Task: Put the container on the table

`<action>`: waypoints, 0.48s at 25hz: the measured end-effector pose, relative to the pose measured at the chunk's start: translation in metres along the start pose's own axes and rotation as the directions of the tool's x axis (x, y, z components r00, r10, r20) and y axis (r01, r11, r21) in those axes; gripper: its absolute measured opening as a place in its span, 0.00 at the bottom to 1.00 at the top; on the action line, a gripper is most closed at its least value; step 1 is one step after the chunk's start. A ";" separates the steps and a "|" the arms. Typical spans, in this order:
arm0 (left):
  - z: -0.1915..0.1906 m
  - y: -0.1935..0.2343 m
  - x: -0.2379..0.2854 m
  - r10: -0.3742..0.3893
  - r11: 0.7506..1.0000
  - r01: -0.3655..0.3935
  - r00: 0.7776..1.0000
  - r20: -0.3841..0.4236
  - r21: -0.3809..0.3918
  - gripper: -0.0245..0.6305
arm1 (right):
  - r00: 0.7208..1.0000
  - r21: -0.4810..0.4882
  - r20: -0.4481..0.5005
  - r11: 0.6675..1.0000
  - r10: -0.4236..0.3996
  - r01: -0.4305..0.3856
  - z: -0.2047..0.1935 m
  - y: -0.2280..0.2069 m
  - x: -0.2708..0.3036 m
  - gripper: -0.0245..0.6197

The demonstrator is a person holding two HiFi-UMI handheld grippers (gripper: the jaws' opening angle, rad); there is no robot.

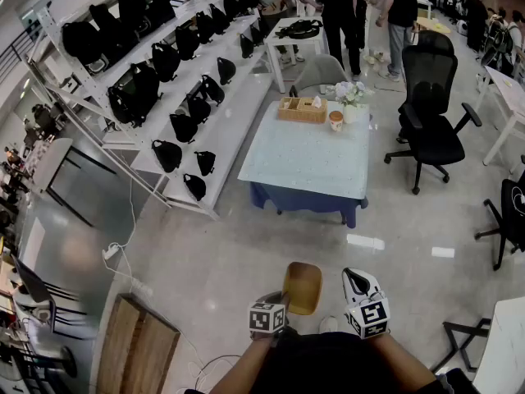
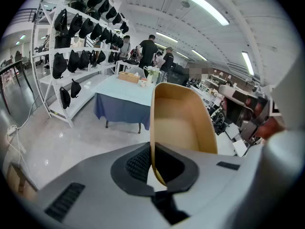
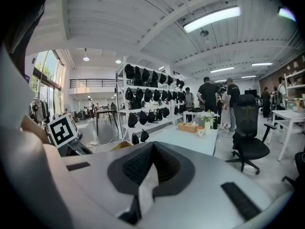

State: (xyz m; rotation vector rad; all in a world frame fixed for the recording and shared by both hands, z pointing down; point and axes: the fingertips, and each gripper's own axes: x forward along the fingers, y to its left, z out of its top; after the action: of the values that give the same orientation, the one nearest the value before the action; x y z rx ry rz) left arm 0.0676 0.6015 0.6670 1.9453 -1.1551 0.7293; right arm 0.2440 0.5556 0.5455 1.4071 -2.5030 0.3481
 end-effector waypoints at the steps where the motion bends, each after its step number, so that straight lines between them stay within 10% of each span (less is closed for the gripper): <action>1: 0.002 -0.001 0.002 0.003 1.000 -0.003 1.000 0.003 0.000 0.06 | 1.000 0.005 0.002 1.000 0.001 -0.001 0.000 -0.002 0.002 0.04; 12: -0.006 0.025 -0.006 0.088 0.993 -0.087 0.996 0.004 -0.082 0.06 | 0.993 -0.017 -0.006 0.993 0.117 -0.117 -0.008 0.024 0.034 0.04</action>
State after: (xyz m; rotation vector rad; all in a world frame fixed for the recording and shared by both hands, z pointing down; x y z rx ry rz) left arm 0.0423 0.6018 0.6733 1.8411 -1.2624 0.7099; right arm 0.2070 0.5432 0.5620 1.2541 -2.5847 0.3502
